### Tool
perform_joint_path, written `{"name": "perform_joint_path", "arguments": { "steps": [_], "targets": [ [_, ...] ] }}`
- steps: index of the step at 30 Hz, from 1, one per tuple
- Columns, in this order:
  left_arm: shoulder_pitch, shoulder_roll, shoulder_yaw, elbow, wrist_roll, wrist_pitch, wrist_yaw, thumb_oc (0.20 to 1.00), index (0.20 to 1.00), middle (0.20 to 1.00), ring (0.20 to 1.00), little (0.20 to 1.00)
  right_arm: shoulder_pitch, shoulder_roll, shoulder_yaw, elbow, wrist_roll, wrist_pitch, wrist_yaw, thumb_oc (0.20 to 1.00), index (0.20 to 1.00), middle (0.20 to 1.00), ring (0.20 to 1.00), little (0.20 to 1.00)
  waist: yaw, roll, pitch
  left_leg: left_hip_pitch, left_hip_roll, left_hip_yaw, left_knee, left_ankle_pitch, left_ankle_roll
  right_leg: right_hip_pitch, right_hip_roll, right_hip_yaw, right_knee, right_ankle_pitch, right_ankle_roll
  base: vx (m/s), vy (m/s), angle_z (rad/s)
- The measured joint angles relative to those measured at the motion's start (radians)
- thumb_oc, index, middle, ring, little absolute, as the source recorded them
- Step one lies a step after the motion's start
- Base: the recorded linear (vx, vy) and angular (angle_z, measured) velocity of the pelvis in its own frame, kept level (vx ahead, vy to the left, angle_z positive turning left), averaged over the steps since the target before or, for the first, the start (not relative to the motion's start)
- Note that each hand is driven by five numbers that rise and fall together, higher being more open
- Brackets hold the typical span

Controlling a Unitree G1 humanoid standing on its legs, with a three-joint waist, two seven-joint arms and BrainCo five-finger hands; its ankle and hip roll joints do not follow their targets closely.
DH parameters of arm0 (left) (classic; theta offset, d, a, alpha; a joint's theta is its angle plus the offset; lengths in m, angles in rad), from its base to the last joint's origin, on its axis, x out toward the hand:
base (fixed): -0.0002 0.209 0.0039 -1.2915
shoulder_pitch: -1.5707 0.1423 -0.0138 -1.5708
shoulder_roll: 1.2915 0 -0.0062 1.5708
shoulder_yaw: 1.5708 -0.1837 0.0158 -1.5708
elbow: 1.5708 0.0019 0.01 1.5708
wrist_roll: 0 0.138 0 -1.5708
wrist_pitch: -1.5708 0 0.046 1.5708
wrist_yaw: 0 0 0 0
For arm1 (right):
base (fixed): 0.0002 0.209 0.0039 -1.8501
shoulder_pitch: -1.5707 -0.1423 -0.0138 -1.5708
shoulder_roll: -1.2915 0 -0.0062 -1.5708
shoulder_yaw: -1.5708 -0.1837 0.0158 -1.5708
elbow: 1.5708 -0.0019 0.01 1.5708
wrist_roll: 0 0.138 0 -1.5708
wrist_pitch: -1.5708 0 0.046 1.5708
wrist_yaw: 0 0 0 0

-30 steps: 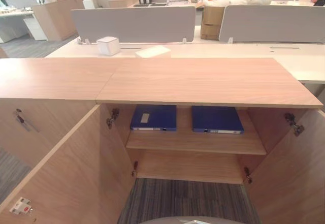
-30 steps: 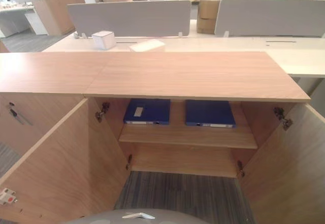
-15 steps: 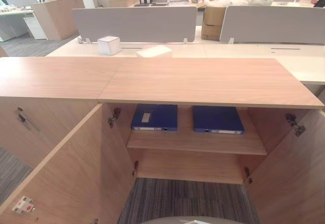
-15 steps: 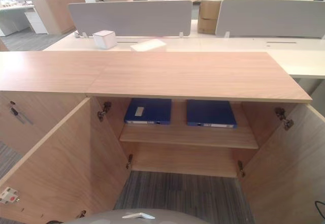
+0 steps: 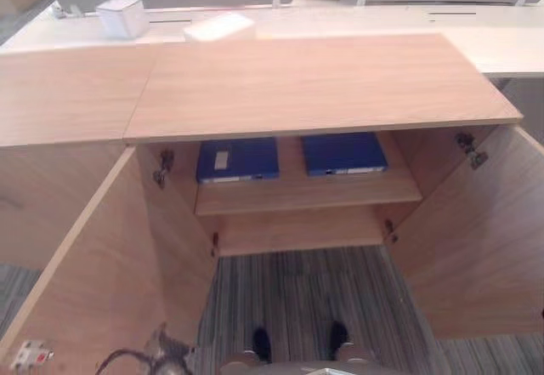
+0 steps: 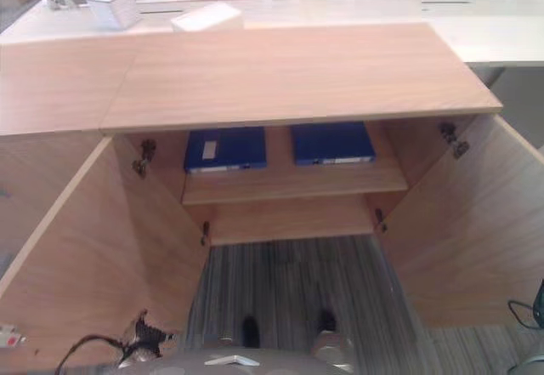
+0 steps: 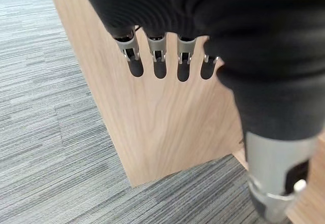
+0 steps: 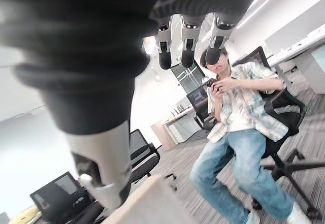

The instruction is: Put the empty folder in the office cabinet

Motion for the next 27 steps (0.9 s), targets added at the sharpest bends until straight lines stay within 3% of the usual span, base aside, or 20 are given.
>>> {"name": "perform_joint_path", "arguments": {
  "steps": [1,2,3,4,5,7,12,16,18,19,20,21,23,24,25,26,27],
  "targets": [
    [-0.007,0.005,0.005,-0.002,0.0,-0.002,0.009,1.0,1.0,1.0,1.0,1.0,-0.012,0.011,0.003,-0.01,0.001,-0.001,-0.004,1.0,1.0,1.0,1.0,1.0,0.015,-0.009,-0.004,0.005,0.0,0.001,0.0,-0.003,0.0,0.024,-0.035,0.001,0.023,-0.017,0.016,-0.02,-0.142,-0.36],
    [-0.009,0.015,0.009,-0.002,0.0,-0.005,0.014,1.0,1.0,1.0,1.0,1.0,-0.026,0.027,0.004,-0.021,0.003,-0.003,-0.005,1.0,1.0,1.0,1.0,1.0,0.042,-0.024,-0.01,0.006,0.0,0.0,-0.003,-0.007,-0.02,0.096,-0.069,0.001,-0.039,-0.018,0.019,-0.02,-0.144,-0.23],
    [-0.001,0.02,0.028,0.001,-0.001,-0.005,0.014,1.0,1.0,1.0,1.0,1.0,-0.022,0.046,0.005,-0.048,0.01,-0.004,-0.008,1.0,1.0,1.0,1.0,1.0,0.045,-0.038,-0.016,0.005,0.001,0.002,-0.001,0.006,-0.03,0.129,-0.074,-0.004,-0.063,-0.025,0.031,-0.07,-0.26,-0.34],
    [0.03,0.036,0.048,0.0,-0.008,-0.004,0.014,1.0,1.0,1.0,1.0,1.0,-0.022,0.105,0.017,-0.081,0.021,-0.01,-0.006,1.0,1.0,1.0,1.0,1.0,0.058,-0.079,-0.036,0.005,-0.004,0.004,0.001,0.014,-0.045,0.162,-0.067,-0.006,-0.126,0.02,0.047,-0.07,-0.14,-0.43],
    [0.05,0.047,0.066,0.003,-0.017,-0.005,0.014,1.0,1.0,1.0,1.0,1.0,-0.018,0.139,0.023,-0.103,0.03,-0.021,-0.008,1.0,1.0,1.0,1.0,1.0,0.073,-0.101,-0.049,0.002,-0.001,0.012,0.001,0.027,-0.084,0.173,-0.062,-0.039,-0.166,-0.009,0.055,-0.09,-0.23,-0.56],
    [0.09,0.02,0.092,0.024,-0.021,-0.001,0.01,1.0,1.0,1.0,1.0,1.0,0.003,0.183,0.045,-0.108,0.056,-0.047,-0.009,1.0,1.0,1.0,1.0,1.0,0.08,-0.122,-0.068,-0.02,0.032,-0.018,0.0,0.044,-0.123,0.217,-0.007,-0.061,-0.264,-0.037,0.037,-0.06,-0.198,-0.11],
    [0.142,-0.025,0.087,0.075,-0.018,0.003,0.007,1.0,1.0,1.0,1.0,1.0,0.065,0.178,0.05,-0.107,0.058,-0.069,-0.013,1.0,1.0,1.0,1.0,1.0,0.058,-0.074,-0.113,-0.075,0.128,-0.101,0.018,0.09,-0.165,0.201,0.102,-0.086,-0.264,-0.076,-0.017,-0.08,-0.205,0.23],
    [0.159,-0.03,0.096,0.081,-0.018,0.005,0.009,1.0,1.0,1.0,1.0,1.0,0.103,0.169,0.05,-0.124,0.057,-0.101,-0.034,1.0,1.0,1.0,1.0,1.0,0.063,-0.048,-0.127,-0.118,0.164,-0.144,0.044,0.11,-0.176,0.173,0.145,-0.1,-0.228,-0.099,-0.04,-0.17,-0.1,0.2],
    [0.142,-0.03,0.098,0.093,-0.018,0.004,0.012,1.0,1.0,1.0,1.0,1.0,0.11,0.162,0.051,-0.133,0.057,-0.12,-0.037,1.0,1.0,1.0,1.0,1.0,0.067,-0.027,-0.127,-0.155,0.181,-0.147,0.06,0.128,-0.189,0.109,0.148,-0.098,-0.149,-0.128,-0.061,-0.2,-0.072,0.1],
    [0.123,-0.03,0.098,0.098,-0.018,0.003,0.012,1.0,1.0,1.0,1.0,1.0,0.099,0.162,0.061,-0.133,0.057,-0.125,-0.038,1.0,1.0,1.0,1.0,1.0,0.062,-0.019,-0.124,-0.177,0.188,-0.146,0.065,0.112,-0.19,0.071,0.15,-0.099,-0.105,-0.142,-0.07,-0.23,-0.09,-0.03],
    [0.117,-0.031,0.097,0.114,-0.018,0.003,0.012,1.0,1.0,1.0,1.0,1.0,0.092,0.163,0.07,-0.134,0.057,-0.13,-0.039,1.0,1.0,1.0,1.0,1.0,0.063,-0.032,-0.114,-0.183,0.184,-0.149,0.068,0.096,-0.199,0.049,0.141,-0.096,-0.076,-0.147,-0.089,-0.17,-0.052,0.05],
    [0.104,-0.028,0.105,0.131,-0.018,0.005,0.012,1.0,1.0,1.0,1.0,1.0,0.096,0.171,0.075,-0.133,0.057,-0.138,-0.041,1.0,1.0,1.0,1.0,1.0,0.054,-0.051,-0.108,-0.195,0.162,-0.152,0.1,0.021,-0.209,0.045,0.112,-0.098,-0.072,-0.147,-0.09,-0.06,0.038,0.05],
    [0.09,-0.029,0.113,0.145,-0.019,0.011,0.012,1.0,1.0,1.0,1.0,1.0,0.097,0.189,0.081,-0.133,0.057,-0.152,-0.049,1.0,1.0,1.0,1.0,1.0,0.04,-0.116,-0.094,-0.235,0.075,-0.154,0.303,-0.057,-0.15,0.044,0.016,-0.095,-0.076,-0.133,-0.085,0.0,0.051,-0.06],
    [0.099,-0.046,0.116,0.153,-0.019,0.011,0.014,1.0,1.0,1.0,1.0,1.0,0.104,0.187,0.082,-0.163,0.057,-0.162,-0.063,1.0,1.0,1.0,1.0,1.0,0.015,-0.097,-0.099,-0.206,0.045,-0.118,0.419,-0.15,-0.113,0.088,0.017,-0.086,-0.145,-0.115,-0.05,0.05,0.098,-0.15],
    [0.108,-0.053,0.115,0.152,-0.019,0.01,0.015,1.0,1.0,1.0,1.0,1.0,0.13,0.18,0.078,-0.188,0.057,-0.164,-0.068,1.0,1.0,1.0,1.0,1.0,-0.001,-0.058,-0.114,-0.15,0.049,-0.113,0.335,-0.171,-0.096,0.112,0.049,-0.07,-0.167,-0.101,-0.028,0.1,0.131,0.05],
    [0.105,-0.038,0.114,0.153,-0.018,0.011,0.014,1.0,1.0,1.0,1.0,1.0,0.175,0.204,0.071,-0.194,0.058,-0.162,-0.071,1.0,1.0,1.0,1.0,1.0,-0.014,-0.084,-0.109,-0.113,0.032,-0.107,0.271,-0.13,-0.105,0.114,0.037,-0.048,-0.168,-0.091,-0.019,0.06,0.102,0.3],
    [0.101,-0.023,0.118,0.149,-0.017,0.01,0.015,1.0,1.0,1.0,1.0,1.0,0.215,0.232,0.05,-0.209,0.058,-0.165,-0.08,1.0,1.0,1.0,1.0,1.0,-0.032,-0.09,-0.123,-0.097,0.015,-0.109,0.206,-0.121,-0.117,0.119,0.036,-0.036,-0.195,-0.095,-0.026,0.06,0.07,0.37]
  ]
}}
